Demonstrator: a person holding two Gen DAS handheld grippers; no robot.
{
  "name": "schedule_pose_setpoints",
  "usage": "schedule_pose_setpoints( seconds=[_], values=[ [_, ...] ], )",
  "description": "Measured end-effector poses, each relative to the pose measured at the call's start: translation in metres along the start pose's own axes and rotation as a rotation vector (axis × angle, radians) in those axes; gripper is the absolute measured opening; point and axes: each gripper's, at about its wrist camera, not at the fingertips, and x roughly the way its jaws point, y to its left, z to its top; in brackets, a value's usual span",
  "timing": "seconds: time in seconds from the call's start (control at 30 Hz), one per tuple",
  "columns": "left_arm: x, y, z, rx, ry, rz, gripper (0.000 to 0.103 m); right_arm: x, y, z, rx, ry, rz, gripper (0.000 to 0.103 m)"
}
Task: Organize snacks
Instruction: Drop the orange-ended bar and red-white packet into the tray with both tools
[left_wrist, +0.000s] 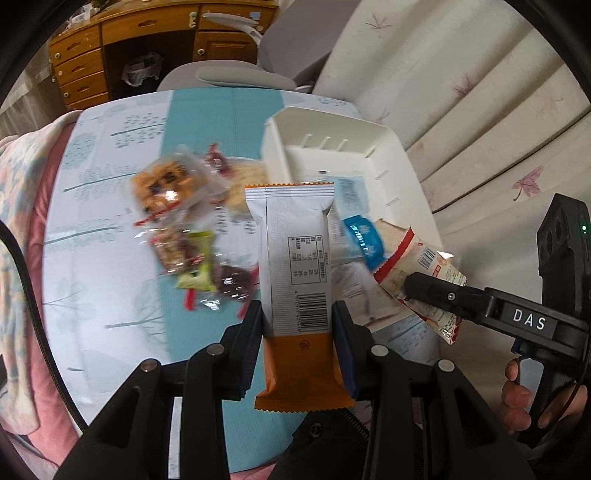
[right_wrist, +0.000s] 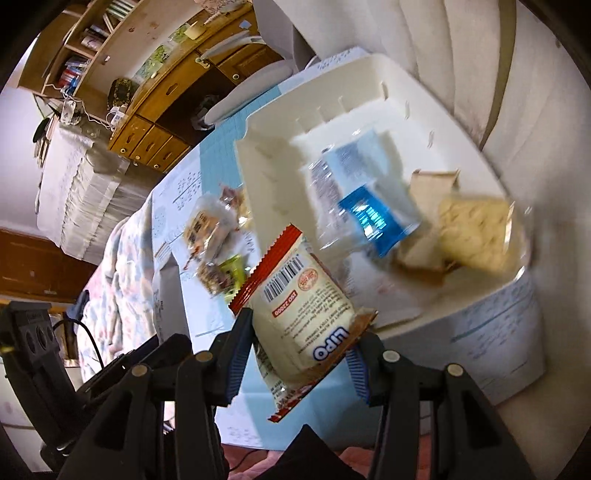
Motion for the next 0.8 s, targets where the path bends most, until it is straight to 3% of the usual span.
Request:
schedule_pose_setpoints(
  seconds=[0.53,0.57,0.67,0.8],
  values=[
    [0.042,-0.080,0.023,0.061,-0.062,-0.069,0.039,-0.030,-0.062,0.030,-0.046,-0.064,-0.097,0.050],
    [0.043,-0.082,0.024,0.056,-0.071,-0.065,0.041,-0.031,-0.063,0.031,-0.045,-0.068,-0.097,0.050],
    [0.043,-0.081,0.023,0.042,-0.087,-0.057,0.064,-0.032,-0.066,0.032,-0.043,-0.075,-0.087,0.060],
    [0.040,-0.073,0.023,0.018,-0.086,-0.026,0.068,-0.032,-0.066,0.029,-0.034,-0.076,-0.078,0.070]
  ],
)
